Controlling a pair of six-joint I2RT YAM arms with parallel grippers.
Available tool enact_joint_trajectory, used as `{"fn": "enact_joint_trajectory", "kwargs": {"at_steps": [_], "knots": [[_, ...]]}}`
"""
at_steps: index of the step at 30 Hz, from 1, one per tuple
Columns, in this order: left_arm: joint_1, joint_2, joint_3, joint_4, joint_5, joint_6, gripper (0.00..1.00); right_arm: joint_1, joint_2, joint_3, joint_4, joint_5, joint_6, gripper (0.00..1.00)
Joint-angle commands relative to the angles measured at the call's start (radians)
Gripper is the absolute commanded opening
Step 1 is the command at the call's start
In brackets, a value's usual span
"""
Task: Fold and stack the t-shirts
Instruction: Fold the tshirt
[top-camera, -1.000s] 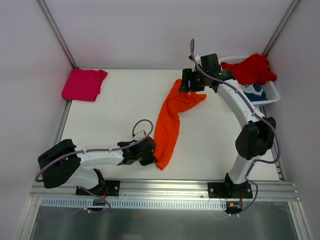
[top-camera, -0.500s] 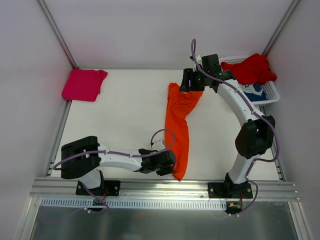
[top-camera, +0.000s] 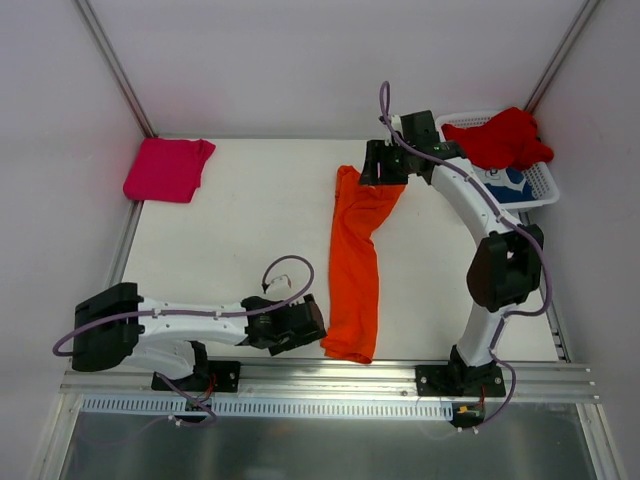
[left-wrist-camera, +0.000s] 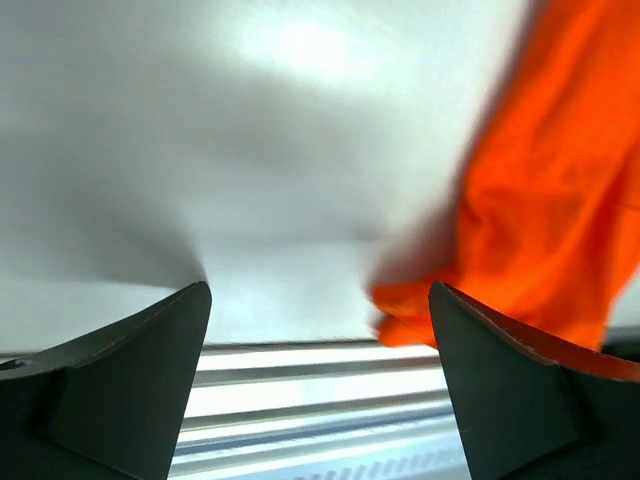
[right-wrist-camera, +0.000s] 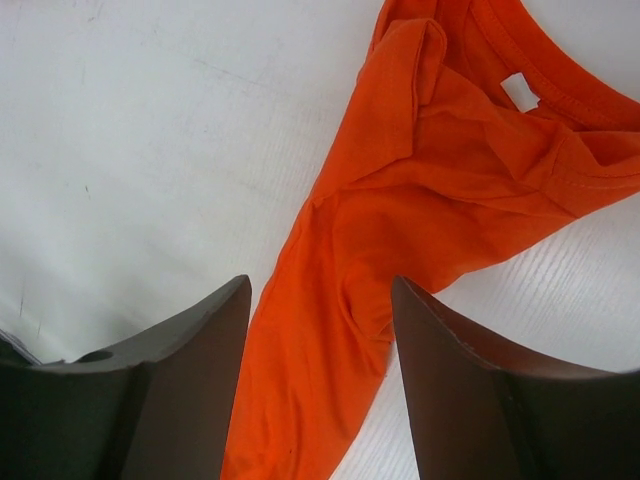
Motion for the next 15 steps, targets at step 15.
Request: {"fn": "enact_joint_trajectory", "kwargs": {"at_steps": [15], "knots": [[0.292, 0.069, 0.184, -0.190, -0.192, 0.457, 0.99, -0.017, 0.435, 0.419, -0.106, 0.115, -0.044, 0.61]]}}
